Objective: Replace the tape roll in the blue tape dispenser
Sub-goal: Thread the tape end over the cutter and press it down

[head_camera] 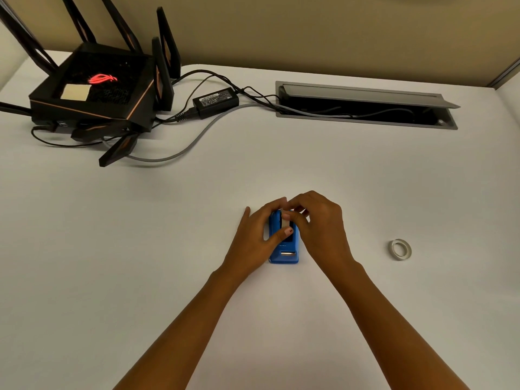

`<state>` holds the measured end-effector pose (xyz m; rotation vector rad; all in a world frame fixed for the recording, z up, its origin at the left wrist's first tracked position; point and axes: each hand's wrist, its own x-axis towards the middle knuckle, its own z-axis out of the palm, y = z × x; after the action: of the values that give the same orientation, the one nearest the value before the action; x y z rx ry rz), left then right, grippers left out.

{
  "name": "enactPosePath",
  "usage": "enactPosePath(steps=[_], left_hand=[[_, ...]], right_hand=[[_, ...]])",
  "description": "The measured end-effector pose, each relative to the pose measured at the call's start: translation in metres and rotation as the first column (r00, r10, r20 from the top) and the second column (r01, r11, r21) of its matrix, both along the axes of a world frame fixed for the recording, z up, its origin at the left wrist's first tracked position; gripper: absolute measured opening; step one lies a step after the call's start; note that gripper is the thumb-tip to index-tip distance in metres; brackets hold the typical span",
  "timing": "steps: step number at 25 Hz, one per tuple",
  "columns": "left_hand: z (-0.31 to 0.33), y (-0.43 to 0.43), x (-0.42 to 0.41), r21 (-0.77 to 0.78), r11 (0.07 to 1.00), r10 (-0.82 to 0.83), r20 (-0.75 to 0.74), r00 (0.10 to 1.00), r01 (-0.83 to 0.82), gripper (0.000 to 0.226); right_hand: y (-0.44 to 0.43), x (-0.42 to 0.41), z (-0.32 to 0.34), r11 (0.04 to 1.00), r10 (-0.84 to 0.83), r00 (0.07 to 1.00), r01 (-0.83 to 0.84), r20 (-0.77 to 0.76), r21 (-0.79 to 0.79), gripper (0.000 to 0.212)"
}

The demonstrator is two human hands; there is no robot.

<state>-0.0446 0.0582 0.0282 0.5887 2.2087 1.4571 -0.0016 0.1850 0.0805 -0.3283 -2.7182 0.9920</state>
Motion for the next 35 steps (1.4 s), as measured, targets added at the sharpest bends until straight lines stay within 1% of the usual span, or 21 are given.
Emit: enactPosePath(steps=[2, 4, 8, 12, 15, 16, 19, 20, 22, 24, 25, 28, 33, 35], left_hand=[[-0.001, 0.002, 0.0, 0.0, 1.0, 0.031, 0.002, 1.0, -0.031, 0.044], [-0.002, 0.001, 0.001, 0.004, 0.999, 0.041, 0.008, 0.999, -0.041, 0.045], [-0.004, -0.001, 0.0, -0.016, 0.999, 0.033, 0.006, 0.999, -0.033, 0.052], [-0.004, 0.0, 0.0, -0.023, 0.999, 0.044, 0.001, 0.999, -0.044, 0.055], [-0.005, -0.001, 0.0, -0.014, 0.999, 0.052, 0.011, 0.999, -0.052, 0.055], [-0.005, -0.001, -0.001, -0.014, 0.999, 0.05, 0.012, 0.999, -0.049, 0.056], [-0.007, -0.001, -0.001, -0.034, 0.998, 0.043, 0.013, 0.999, -0.043, 0.06], [-0.008, -0.001, -0.001, -0.045, 0.998, 0.054, 0.018, 0.998, -0.053, 0.061], [-0.008, -0.001, -0.001, -0.056, 0.997, 0.063, 0.021, 0.998, -0.062, 0.062], [-0.008, -0.001, -0.002, -0.051, 0.997, 0.057, 0.019, 0.998, -0.056, 0.062], [-0.008, -0.001, -0.003, -0.048, 0.997, 0.06, 0.022, 0.998, -0.058, 0.062], [-0.009, -0.001, -0.004, -0.038, 0.997, 0.063, 0.021, 0.998, -0.062, 0.061], [-0.009, -0.001, -0.003, -0.019, 0.998, 0.059, 0.013, 0.998, -0.059, 0.058], [-0.01, -0.001, -0.004, -0.018, 0.998, 0.053, -0.001, 0.999, -0.053, 0.058]], right_hand=[[0.0, -0.001, -0.001, 0.999, -0.02, 1.0, 0.019, -0.008, -0.042, 0.004], [0.001, -0.003, -0.002, 0.997, -0.039, 0.999, 0.039, -0.001, -0.07, 0.003], [0.002, -0.008, -0.002, 0.994, -0.04, 0.994, 0.049, 0.098, -0.099, 0.004], [0.0, -0.012, -0.001, 1.0, -0.003, 0.991, 0.007, 0.135, -0.026, 0.012], [-0.004, -0.011, -0.003, 0.994, 0.062, 0.991, -0.072, 0.117, 0.081, 0.01], [-0.004, -0.01, -0.004, 0.995, 0.058, 0.992, -0.067, 0.116, 0.074, 0.01], [-0.001, -0.007, -0.004, 0.996, -0.044, 0.995, 0.05, 0.09, -0.067, 0.015], [0.001, -0.006, -0.003, 0.995, -0.061, 0.995, 0.067, 0.079, -0.079, 0.016], [0.004, -0.003, 0.0, 0.996, -0.043, 0.997, 0.047, 0.06, -0.078, 0.016], [0.006, 0.0, 0.004, 0.997, 0.013, 0.999, -0.01, 0.031, -0.076, 0.011], [0.006, 0.001, 0.005, 0.997, 0.057, 0.998, -0.056, 0.022, -0.049, 0.008], [0.007, 0.0, 0.004, 0.984, 0.158, 0.986, -0.161, 0.047, 0.072, 0.013], [0.007, 0.0, 0.0, 0.983, 0.166, 0.985, -0.161, -0.04, 0.091, 0.005], [0.006, 0.0, -0.003, 0.981, 0.165, 0.984, -0.156, -0.072, 0.118, 0.005]])
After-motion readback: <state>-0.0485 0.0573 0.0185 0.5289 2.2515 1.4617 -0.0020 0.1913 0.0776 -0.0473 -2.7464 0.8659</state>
